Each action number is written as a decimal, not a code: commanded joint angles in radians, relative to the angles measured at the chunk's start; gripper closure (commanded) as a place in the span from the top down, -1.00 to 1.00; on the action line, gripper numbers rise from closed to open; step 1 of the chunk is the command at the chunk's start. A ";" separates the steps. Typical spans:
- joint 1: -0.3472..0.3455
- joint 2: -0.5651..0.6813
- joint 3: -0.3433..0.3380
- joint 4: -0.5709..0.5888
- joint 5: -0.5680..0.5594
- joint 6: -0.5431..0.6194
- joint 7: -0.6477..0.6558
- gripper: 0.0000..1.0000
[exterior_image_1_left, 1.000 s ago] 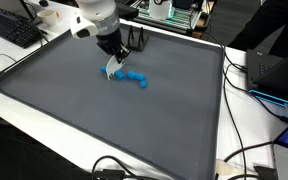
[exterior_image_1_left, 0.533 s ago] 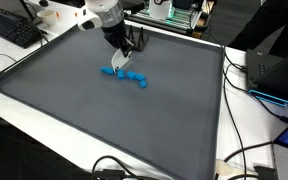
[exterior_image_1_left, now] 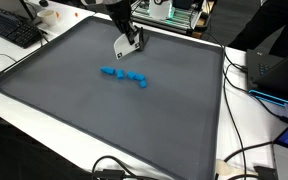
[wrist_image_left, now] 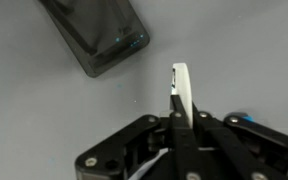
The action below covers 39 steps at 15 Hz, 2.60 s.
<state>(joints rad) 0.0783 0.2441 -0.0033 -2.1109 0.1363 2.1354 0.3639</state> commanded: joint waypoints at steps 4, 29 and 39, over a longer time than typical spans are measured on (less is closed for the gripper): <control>-0.026 -0.191 -0.001 -0.236 0.170 0.124 0.145 -0.98; -0.055 -0.296 0.006 -0.565 0.390 0.482 0.364 -0.98; -0.050 -0.288 0.011 -0.595 0.465 0.565 0.390 -0.98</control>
<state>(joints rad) 0.0268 -0.0331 -0.0045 -2.6807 0.5602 2.6649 0.7476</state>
